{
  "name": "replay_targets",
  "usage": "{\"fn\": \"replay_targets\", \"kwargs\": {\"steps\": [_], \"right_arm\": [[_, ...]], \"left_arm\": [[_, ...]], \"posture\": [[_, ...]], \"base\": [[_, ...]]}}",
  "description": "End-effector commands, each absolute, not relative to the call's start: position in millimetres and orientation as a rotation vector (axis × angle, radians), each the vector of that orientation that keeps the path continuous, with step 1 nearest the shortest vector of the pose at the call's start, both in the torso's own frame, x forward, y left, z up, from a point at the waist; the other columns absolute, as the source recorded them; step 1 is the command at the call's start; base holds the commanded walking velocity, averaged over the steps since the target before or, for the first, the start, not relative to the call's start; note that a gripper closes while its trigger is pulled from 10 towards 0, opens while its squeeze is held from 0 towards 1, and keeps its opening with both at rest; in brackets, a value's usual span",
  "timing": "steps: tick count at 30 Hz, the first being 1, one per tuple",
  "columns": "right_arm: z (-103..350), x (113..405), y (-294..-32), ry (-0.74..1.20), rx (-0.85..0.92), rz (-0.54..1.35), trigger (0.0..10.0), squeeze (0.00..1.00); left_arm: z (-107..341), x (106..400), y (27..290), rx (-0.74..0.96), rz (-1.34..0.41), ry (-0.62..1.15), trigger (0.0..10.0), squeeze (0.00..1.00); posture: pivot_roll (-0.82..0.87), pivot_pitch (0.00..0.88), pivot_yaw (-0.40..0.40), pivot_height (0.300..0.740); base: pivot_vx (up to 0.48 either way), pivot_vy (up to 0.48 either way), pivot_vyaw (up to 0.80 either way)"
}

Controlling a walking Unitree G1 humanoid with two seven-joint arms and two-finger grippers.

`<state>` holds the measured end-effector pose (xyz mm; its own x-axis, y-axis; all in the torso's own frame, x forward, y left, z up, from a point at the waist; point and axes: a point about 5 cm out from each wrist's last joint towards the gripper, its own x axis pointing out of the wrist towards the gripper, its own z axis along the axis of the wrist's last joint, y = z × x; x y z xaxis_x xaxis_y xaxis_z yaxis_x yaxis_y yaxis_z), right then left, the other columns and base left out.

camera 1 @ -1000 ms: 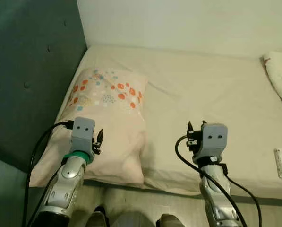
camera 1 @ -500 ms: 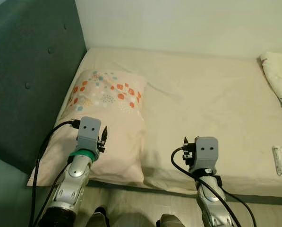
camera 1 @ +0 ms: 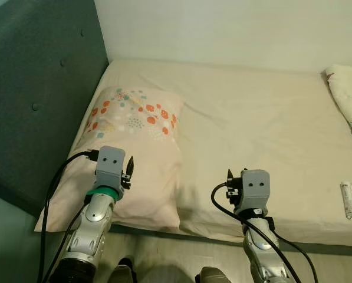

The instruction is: Clean up the room

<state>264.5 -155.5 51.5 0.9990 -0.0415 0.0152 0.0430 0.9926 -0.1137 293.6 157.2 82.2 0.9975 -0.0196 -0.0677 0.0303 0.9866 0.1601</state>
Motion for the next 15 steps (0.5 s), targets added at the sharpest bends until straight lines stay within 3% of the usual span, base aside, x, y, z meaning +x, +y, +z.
{"fn": "replay_targets", "kwargs": {"steps": [1,15], "right_arm": [[47.1,262.5,-156.5,0.000,-0.104,-0.049,10.0,0.00],[44.1,262.3,-156.7,-0.004,-0.105,-0.052,10.0,0.00]], "left_arm": [[75.1,289.8,158.4,0.168,-0.025,0.087,10.0,0.00],[74.9,288.4,159.2,0.171,-0.027,0.081,10.0,0.00]], "posture": [[-0.09,0.011,0.017,0.735],[-0.09,0.015,0.022,0.735]], "base": [[-0.322,0.000,0.00],[-0.361,0.000,0.00]]}}
